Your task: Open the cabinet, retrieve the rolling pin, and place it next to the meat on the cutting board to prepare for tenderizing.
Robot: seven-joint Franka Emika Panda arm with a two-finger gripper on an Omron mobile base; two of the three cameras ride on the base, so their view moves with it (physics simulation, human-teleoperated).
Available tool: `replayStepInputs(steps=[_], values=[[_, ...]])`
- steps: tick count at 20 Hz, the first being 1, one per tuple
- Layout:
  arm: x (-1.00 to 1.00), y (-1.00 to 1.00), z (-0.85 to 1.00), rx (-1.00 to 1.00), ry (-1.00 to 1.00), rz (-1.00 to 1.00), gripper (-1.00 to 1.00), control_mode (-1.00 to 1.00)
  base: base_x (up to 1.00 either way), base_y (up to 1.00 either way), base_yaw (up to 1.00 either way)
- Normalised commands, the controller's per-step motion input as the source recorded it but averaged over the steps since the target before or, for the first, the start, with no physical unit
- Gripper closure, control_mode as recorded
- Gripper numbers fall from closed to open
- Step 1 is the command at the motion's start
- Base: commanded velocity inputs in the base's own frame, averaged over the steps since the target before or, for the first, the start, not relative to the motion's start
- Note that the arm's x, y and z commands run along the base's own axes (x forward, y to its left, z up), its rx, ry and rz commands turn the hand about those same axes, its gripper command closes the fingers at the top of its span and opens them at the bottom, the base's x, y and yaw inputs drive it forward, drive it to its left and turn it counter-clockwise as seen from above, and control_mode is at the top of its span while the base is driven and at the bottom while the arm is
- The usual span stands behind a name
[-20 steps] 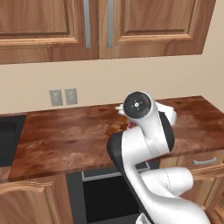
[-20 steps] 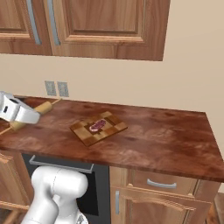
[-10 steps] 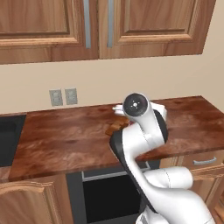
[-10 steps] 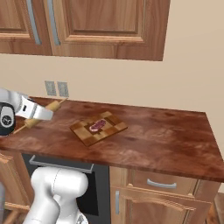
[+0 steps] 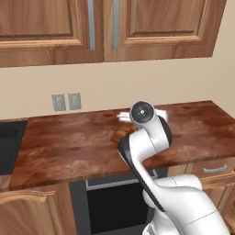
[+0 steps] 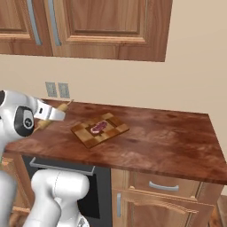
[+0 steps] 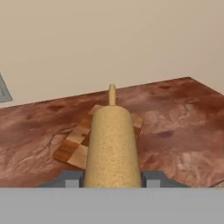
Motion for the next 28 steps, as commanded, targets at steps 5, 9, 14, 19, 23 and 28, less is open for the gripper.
replayStepInputs(steps=[5,9,14,19,23,28], values=[[0.46,-0.02,-0.40,0.00,0.00,0.07,1.00,-1.00,0.00,0.00,0.00],[0.50,-0.09,-0.33,0.00,0.00,0.07,1.00,-1.00,0.00,0.00,0.00],[0.52,-0.14,-0.25,0.02,0.00,0.06,1.00,-1.00,0.00,0.00,0.00],[0.50,-0.16,-0.22,0.01,0.00,0.05,1.00,-1.00,0.00,0.00,0.00],[0.45,-0.08,-0.24,0.00,0.02,0.05,1.00,-1.00,0.00,0.00,0.00],[0.24,-0.02,-0.12,0.00,0.07,0.02,1.00,-1.00,0.00,0.00,0.00]])
